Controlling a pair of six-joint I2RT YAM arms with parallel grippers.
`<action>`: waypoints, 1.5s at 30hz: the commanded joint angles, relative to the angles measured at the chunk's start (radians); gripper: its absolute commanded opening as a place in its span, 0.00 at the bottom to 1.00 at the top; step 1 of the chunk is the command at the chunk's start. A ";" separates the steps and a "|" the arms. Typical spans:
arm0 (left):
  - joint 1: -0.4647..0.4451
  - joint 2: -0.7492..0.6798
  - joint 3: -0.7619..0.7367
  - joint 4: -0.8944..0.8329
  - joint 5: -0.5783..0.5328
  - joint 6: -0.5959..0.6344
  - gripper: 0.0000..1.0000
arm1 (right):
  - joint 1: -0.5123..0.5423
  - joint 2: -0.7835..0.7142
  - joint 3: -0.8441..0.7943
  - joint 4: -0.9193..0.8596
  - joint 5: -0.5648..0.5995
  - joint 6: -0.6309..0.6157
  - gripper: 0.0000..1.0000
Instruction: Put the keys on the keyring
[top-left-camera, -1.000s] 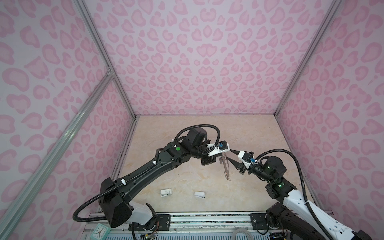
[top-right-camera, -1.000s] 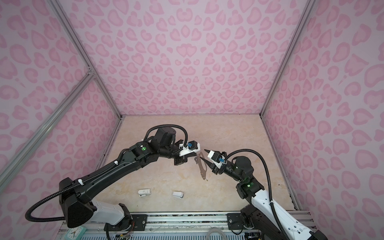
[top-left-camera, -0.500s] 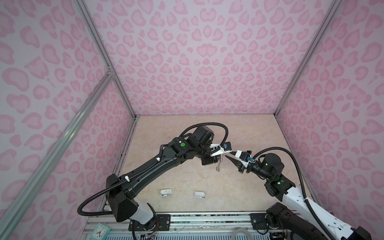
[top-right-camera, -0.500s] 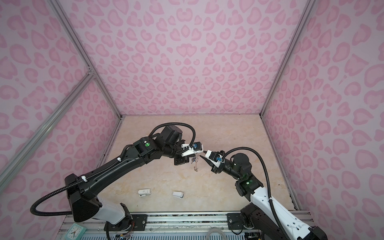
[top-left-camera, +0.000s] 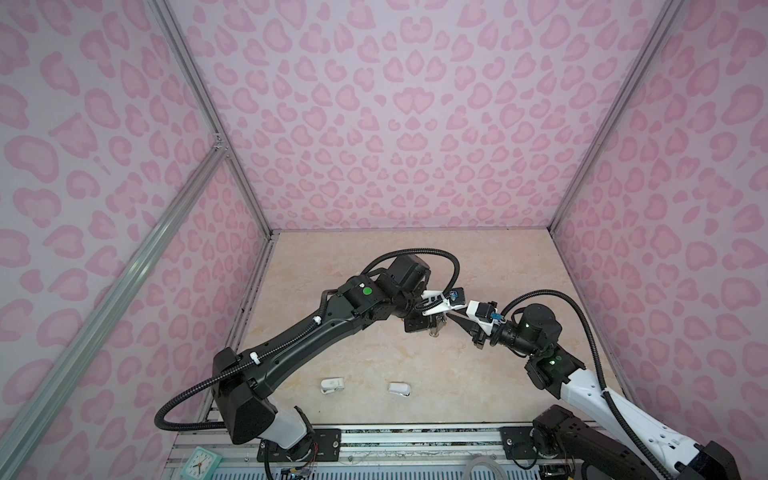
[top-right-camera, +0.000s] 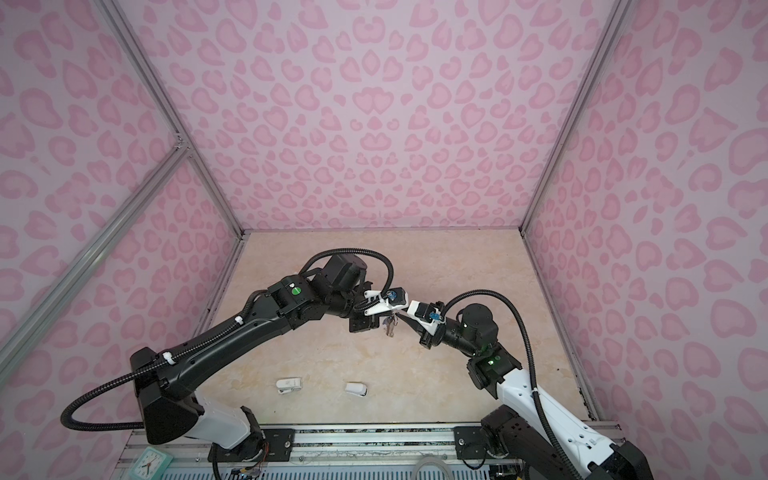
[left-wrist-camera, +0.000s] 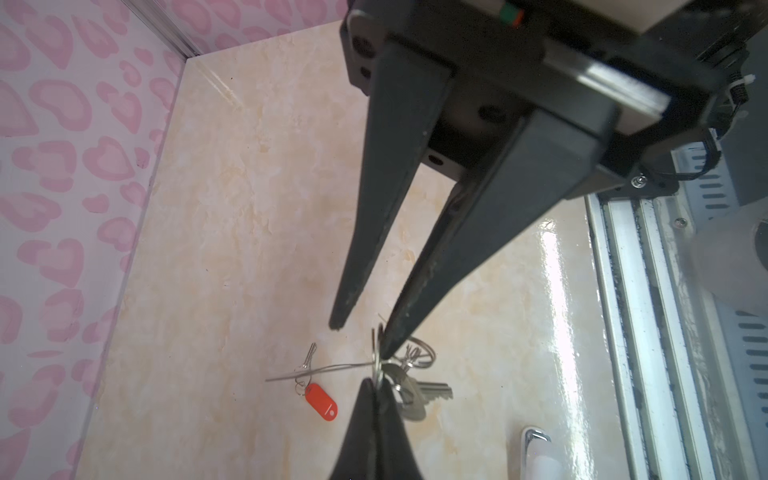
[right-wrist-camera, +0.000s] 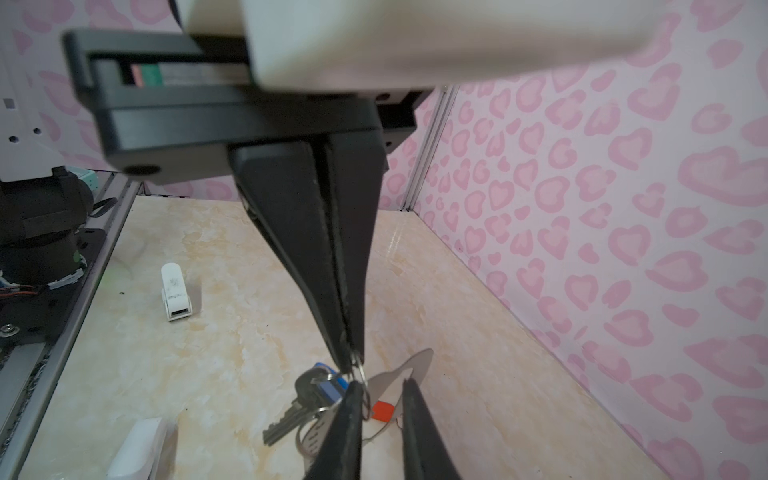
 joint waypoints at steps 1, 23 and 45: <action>-0.003 0.000 0.009 0.017 0.032 0.028 0.03 | 0.000 0.005 0.004 0.028 -0.018 0.013 0.11; 0.075 -0.151 -0.338 0.410 0.141 -0.175 0.43 | 0.001 -0.018 -0.030 0.158 -0.054 0.113 0.00; 0.070 -0.106 -0.359 0.508 0.195 -0.226 0.25 | 0.001 -0.023 -0.041 0.197 -0.018 0.140 0.00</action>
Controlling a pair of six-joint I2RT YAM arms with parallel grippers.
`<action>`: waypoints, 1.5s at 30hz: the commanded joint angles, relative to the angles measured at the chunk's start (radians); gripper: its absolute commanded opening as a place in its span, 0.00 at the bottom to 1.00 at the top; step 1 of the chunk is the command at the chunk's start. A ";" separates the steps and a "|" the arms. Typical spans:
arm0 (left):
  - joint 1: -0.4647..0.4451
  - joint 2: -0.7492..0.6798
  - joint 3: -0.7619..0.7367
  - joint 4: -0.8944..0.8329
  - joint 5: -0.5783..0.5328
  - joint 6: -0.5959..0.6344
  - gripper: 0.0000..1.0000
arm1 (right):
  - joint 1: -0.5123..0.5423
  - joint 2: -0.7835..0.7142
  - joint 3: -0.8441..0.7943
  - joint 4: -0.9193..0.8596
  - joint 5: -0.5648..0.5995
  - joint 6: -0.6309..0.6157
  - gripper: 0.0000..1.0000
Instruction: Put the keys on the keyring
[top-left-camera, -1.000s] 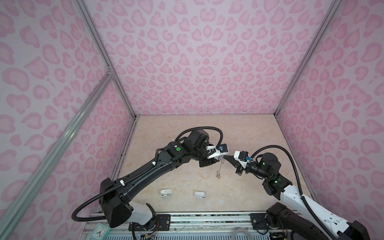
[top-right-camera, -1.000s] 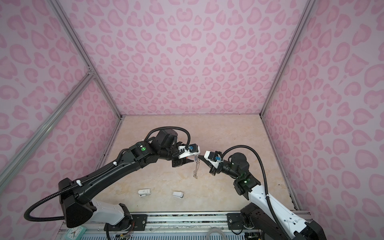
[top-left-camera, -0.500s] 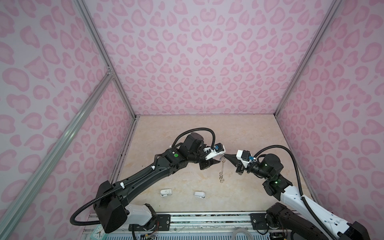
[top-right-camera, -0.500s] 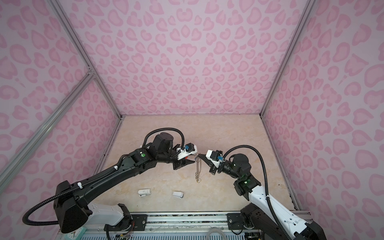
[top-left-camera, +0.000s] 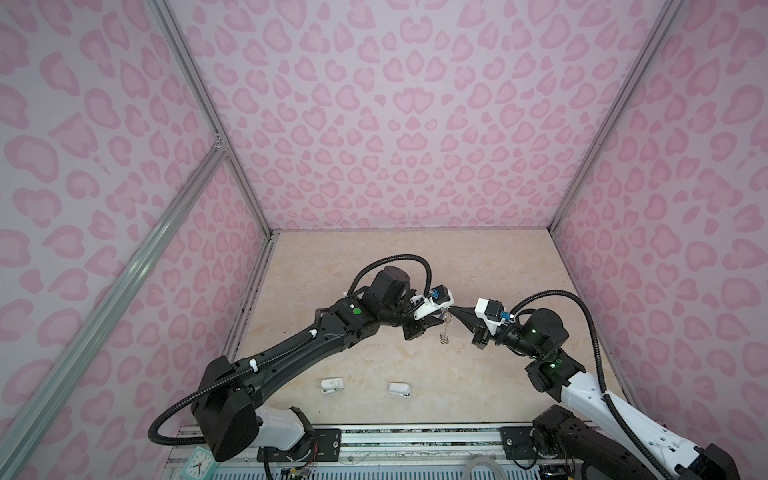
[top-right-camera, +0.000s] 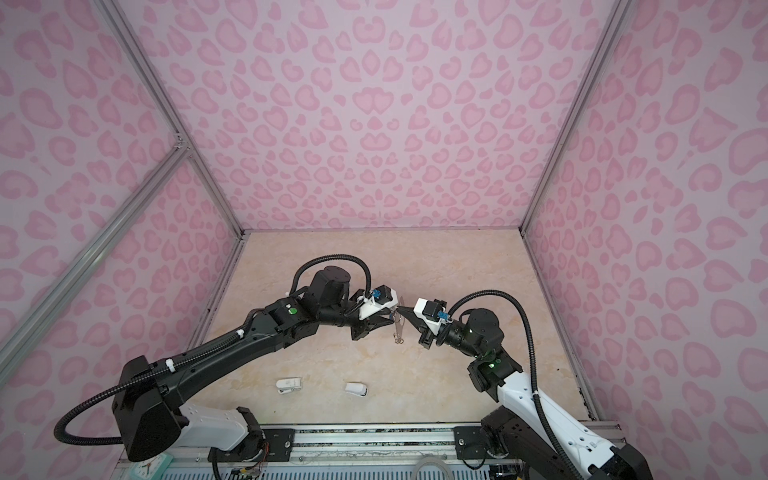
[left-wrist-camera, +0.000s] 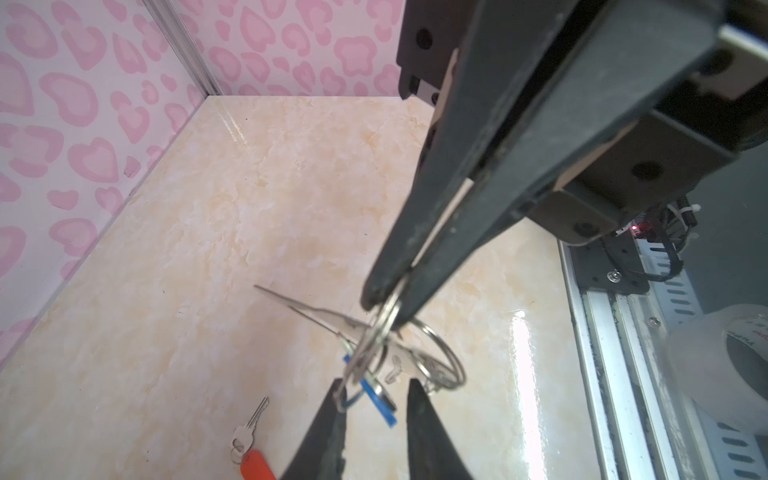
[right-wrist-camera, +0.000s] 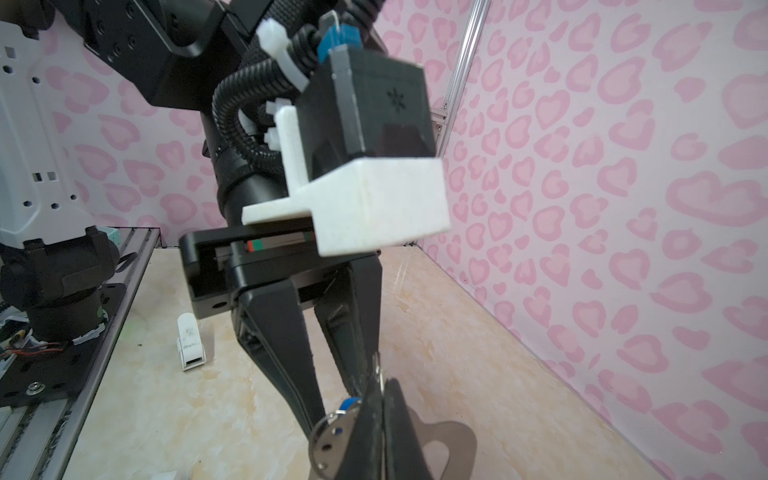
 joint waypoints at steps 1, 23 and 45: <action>-0.002 0.006 0.011 0.041 0.005 0.000 0.27 | -0.001 0.003 -0.008 0.047 0.009 0.009 0.00; 0.012 -0.069 0.073 -0.042 0.003 0.201 0.29 | -0.005 0.008 0.009 -0.028 -0.051 -0.047 0.00; 0.013 -0.017 0.115 -0.100 0.100 0.228 0.09 | -0.004 0.025 0.026 -0.029 -0.066 -0.049 0.00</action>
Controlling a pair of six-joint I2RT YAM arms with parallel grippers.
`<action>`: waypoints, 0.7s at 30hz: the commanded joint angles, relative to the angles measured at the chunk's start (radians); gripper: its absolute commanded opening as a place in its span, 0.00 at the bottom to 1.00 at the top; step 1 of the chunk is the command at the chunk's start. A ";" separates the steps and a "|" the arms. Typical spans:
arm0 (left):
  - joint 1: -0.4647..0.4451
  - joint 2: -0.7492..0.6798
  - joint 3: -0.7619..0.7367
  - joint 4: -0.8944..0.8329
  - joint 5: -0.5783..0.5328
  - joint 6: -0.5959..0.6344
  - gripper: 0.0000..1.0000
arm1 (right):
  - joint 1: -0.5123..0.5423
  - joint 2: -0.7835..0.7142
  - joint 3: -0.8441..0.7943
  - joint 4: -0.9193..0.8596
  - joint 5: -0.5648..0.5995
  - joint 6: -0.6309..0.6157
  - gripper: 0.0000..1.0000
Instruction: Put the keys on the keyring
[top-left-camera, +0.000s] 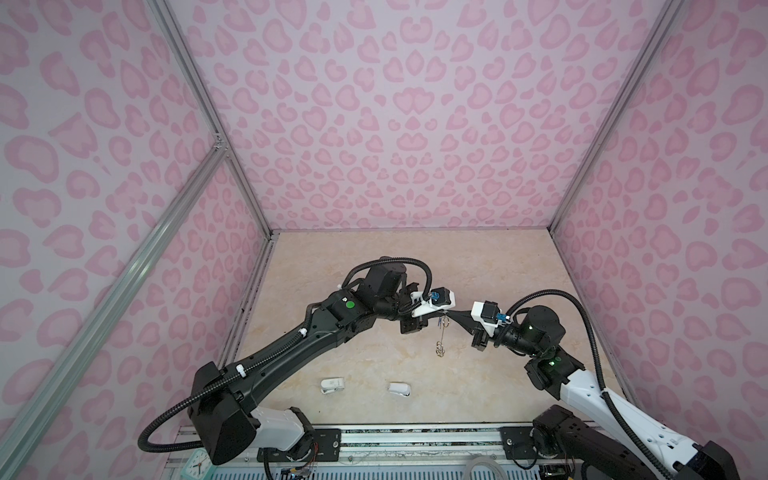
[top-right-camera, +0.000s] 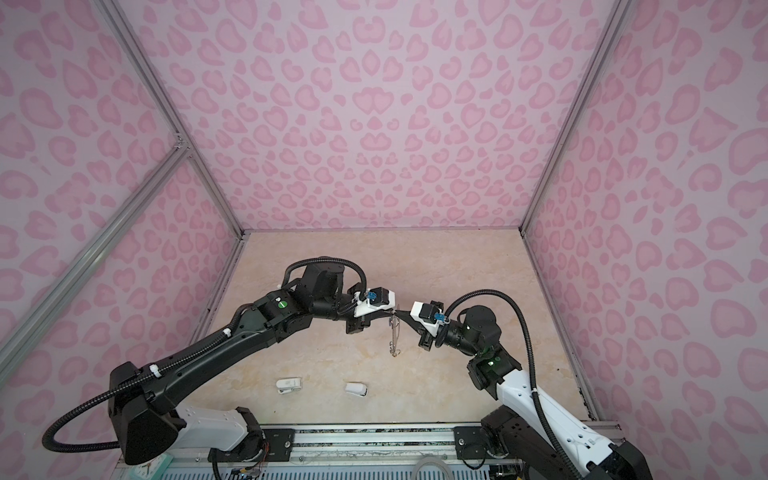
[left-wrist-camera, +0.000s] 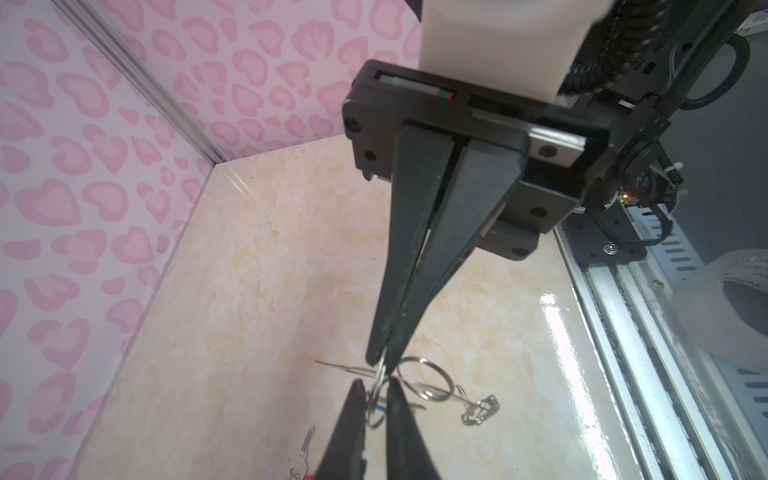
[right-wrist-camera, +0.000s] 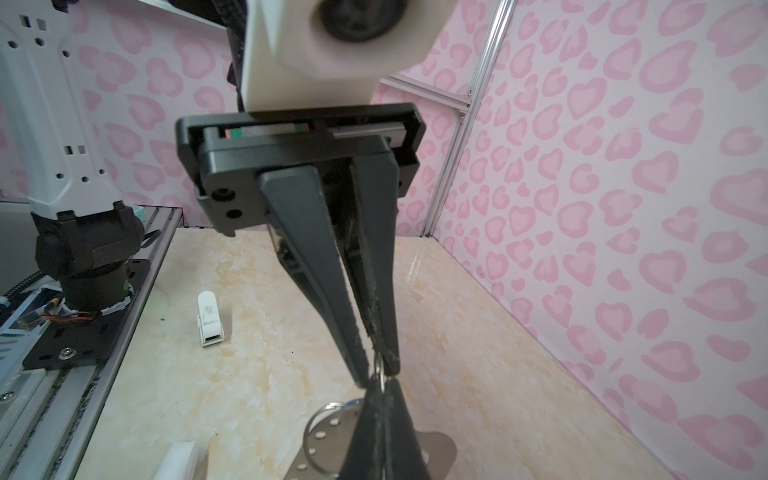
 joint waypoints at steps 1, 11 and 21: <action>-0.002 0.006 0.012 0.000 0.038 0.014 0.06 | 0.003 0.005 0.009 0.027 -0.011 0.009 0.00; -0.004 0.006 0.044 -0.079 -0.043 0.048 0.03 | 0.002 -0.013 0.021 -0.103 0.116 -0.075 0.33; -0.043 0.051 0.161 -0.258 -0.215 0.115 0.03 | 0.011 -0.033 0.042 -0.152 0.122 -0.105 0.33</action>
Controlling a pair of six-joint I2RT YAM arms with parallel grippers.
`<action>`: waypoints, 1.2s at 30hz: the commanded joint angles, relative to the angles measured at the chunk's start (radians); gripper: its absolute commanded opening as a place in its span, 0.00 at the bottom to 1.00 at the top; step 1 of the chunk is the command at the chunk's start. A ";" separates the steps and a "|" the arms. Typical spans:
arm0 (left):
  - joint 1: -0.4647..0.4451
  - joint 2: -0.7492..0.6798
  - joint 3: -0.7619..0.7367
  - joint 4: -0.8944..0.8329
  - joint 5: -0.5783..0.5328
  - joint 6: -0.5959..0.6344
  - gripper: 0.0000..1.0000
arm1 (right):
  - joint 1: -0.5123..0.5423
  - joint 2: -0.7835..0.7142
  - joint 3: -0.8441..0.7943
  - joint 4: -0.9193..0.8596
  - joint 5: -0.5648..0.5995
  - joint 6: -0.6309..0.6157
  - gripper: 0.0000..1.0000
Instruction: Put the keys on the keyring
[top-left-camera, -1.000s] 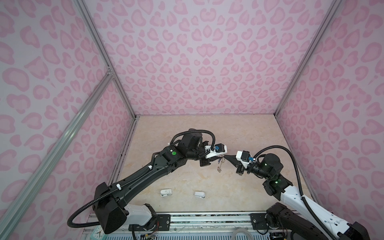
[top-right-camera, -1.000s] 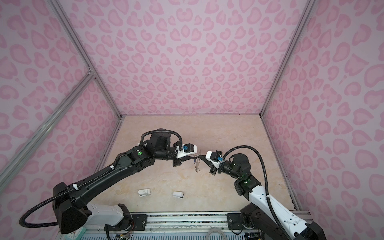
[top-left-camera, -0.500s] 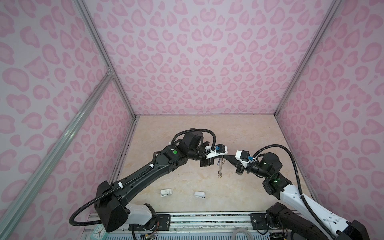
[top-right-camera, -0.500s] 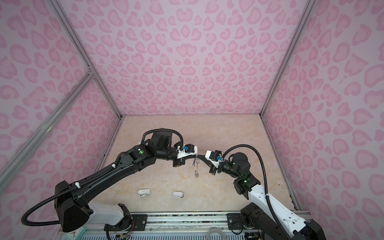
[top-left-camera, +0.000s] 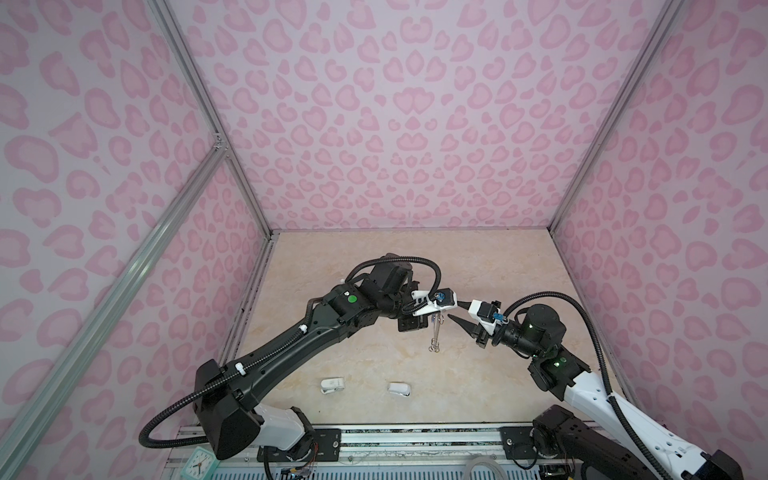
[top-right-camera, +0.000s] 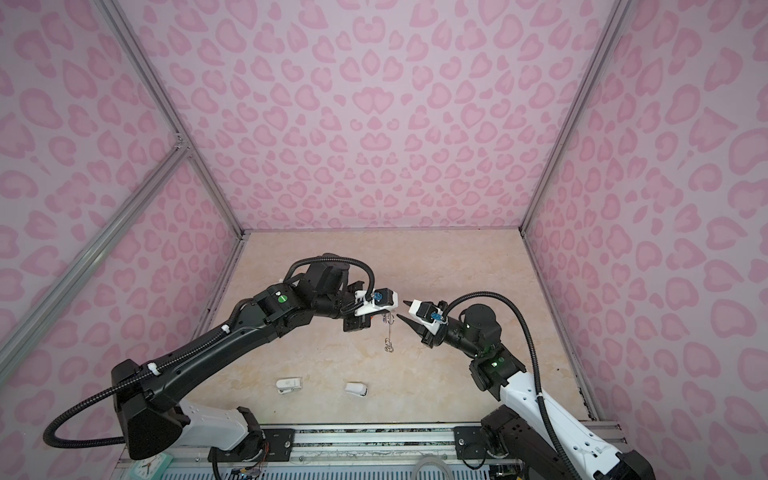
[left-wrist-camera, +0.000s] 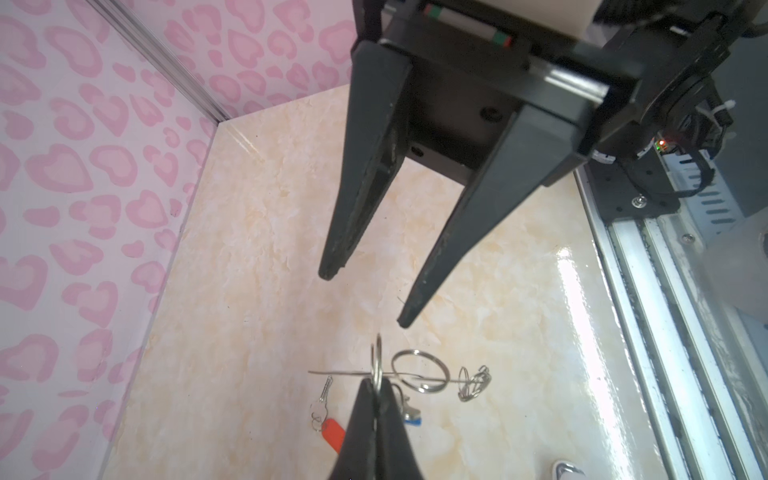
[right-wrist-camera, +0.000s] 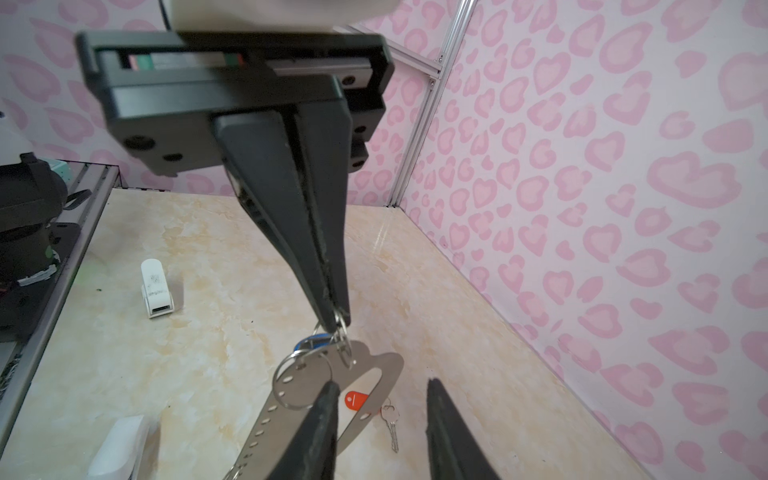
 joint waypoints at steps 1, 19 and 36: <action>-0.012 0.016 0.043 -0.064 -0.061 0.042 0.03 | 0.007 0.009 0.010 0.014 -0.021 0.008 0.33; -0.052 0.030 0.081 -0.113 -0.071 0.105 0.03 | 0.039 0.061 0.007 0.069 -0.058 0.052 0.19; -0.052 -0.002 0.040 -0.052 0.000 0.132 0.04 | 0.044 0.067 -0.011 0.101 -0.099 0.088 0.00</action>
